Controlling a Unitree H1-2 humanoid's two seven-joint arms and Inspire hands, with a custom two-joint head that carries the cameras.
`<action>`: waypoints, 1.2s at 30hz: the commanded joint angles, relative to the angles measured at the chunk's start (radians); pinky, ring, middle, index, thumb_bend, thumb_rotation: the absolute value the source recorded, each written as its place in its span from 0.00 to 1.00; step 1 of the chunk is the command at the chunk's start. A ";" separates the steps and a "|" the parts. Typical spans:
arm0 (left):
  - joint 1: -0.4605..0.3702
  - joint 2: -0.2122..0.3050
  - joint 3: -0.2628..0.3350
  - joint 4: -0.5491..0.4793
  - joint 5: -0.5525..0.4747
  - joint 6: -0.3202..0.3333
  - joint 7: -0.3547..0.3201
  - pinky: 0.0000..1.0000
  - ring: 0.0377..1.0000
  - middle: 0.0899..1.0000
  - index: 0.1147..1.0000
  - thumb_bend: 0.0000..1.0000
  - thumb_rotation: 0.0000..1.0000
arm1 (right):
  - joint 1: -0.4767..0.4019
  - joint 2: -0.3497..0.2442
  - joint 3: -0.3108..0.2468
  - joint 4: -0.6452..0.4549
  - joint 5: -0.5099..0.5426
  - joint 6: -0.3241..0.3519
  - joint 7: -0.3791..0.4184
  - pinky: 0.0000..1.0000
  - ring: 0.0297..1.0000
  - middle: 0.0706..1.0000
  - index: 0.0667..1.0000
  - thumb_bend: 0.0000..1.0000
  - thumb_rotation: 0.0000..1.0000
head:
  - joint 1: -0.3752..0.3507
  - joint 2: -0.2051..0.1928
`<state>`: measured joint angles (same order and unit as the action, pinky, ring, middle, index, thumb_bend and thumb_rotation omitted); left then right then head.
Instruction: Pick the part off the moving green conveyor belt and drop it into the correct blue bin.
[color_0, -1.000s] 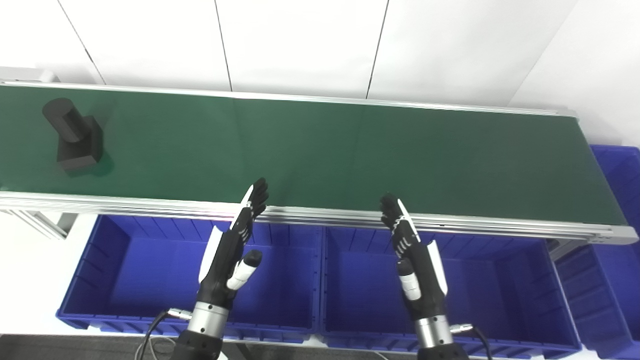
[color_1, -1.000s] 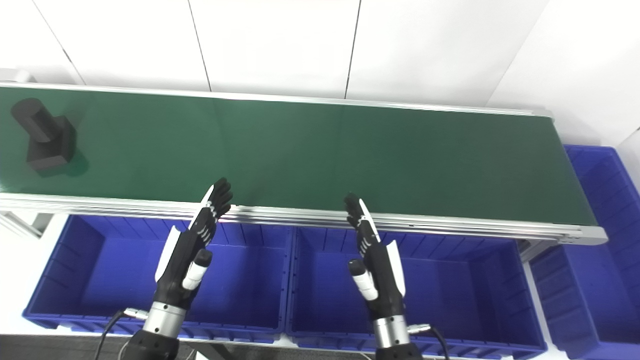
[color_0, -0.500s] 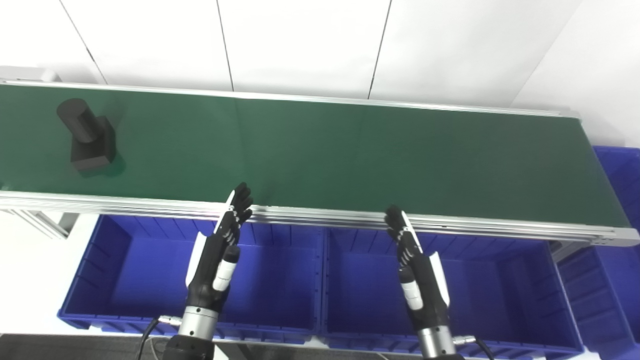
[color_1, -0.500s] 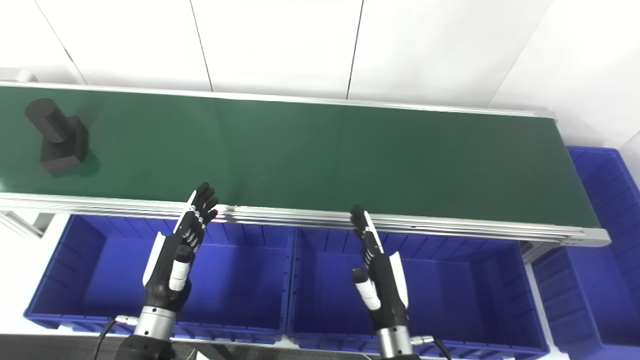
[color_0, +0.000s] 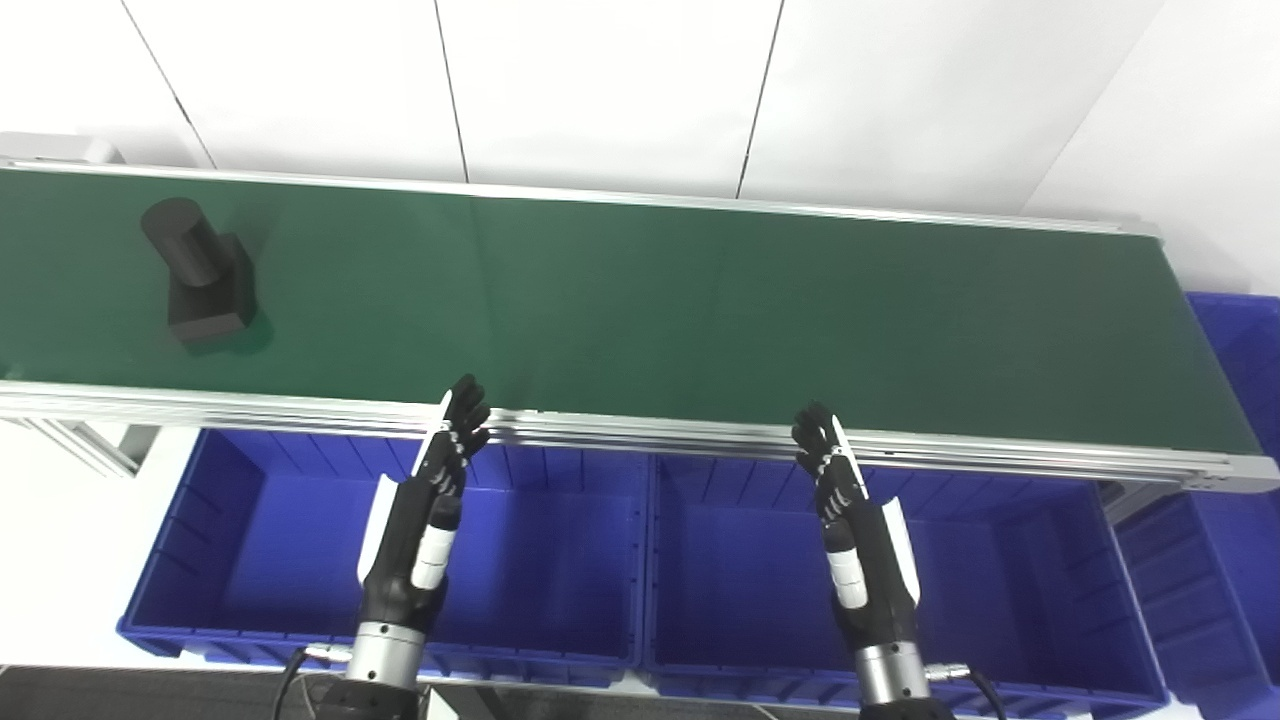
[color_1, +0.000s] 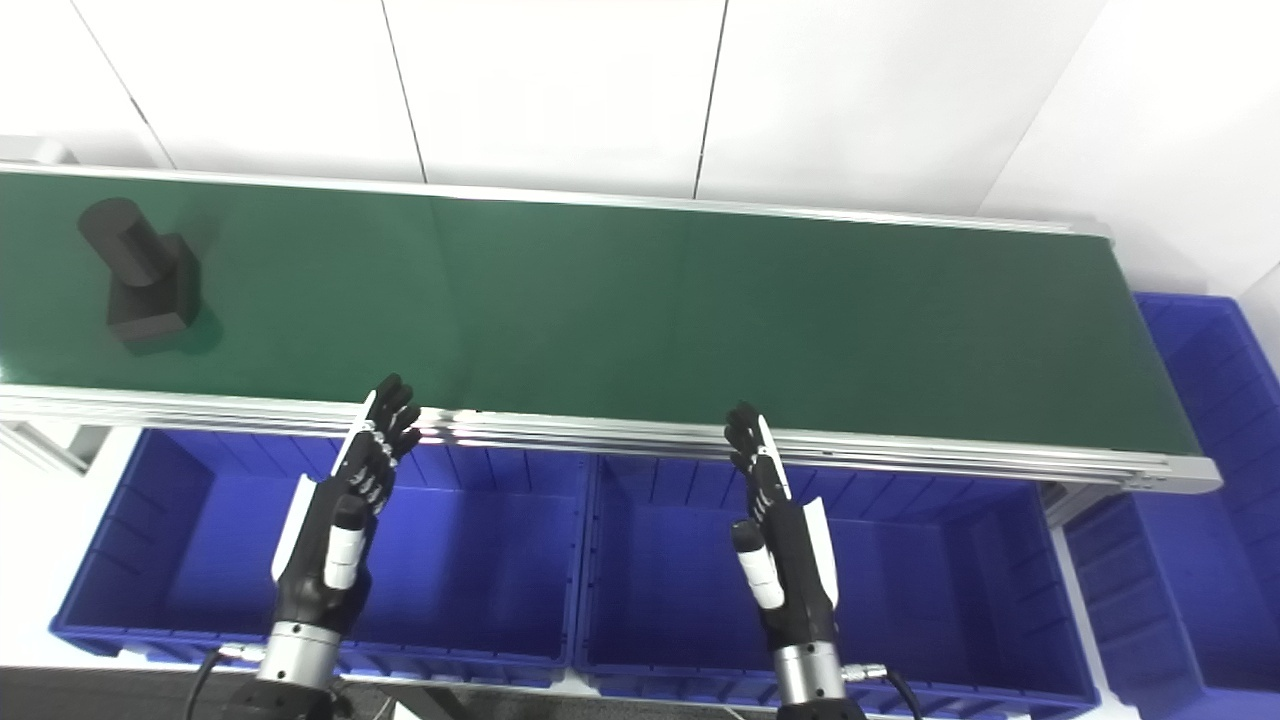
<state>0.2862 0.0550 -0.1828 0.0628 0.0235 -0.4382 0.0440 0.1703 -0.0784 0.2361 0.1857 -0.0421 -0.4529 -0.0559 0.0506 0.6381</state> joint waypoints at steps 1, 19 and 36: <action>-0.027 -0.001 -0.008 -0.003 0.027 -0.032 0.010 0.90 0.93 0.94 0.91 0.78 0.93 | -0.003 0.001 -0.009 -0.009 0.011 -0.017 0.013 0.93 0.95 0.94 0.97 0.84 1.00 | 0.010 -0.019; -0.067 0.041 -0.134 0.092 0.095 -0.032 0.206 0.88 0.91 0.92 0.89 0.82 0.94 | -0.012 0.027 -0.104 0.085 0.077 -0.017 0.166 1.00 0.98 0.97 0.99 0.80 0.99 | 0.128 -0.140; -0.090 0.064 -0.192 0.131 0.065 -0.032 0.257 0.87 0.91 0.91 0.88 0.83 0.91 | -0.013 0.055 -0.176 0.111 0.064 -0.017 0.229 1.00 0.99 0.97 1.00 0.83 1.00 | 0.140 -0.154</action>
<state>0.2143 0.1231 -0.3727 0.2012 0.0949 -0.4382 0.3005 0.1700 -0.0285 0.0624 0.3111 0.0232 -0.4529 0.1622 0.1902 0.4832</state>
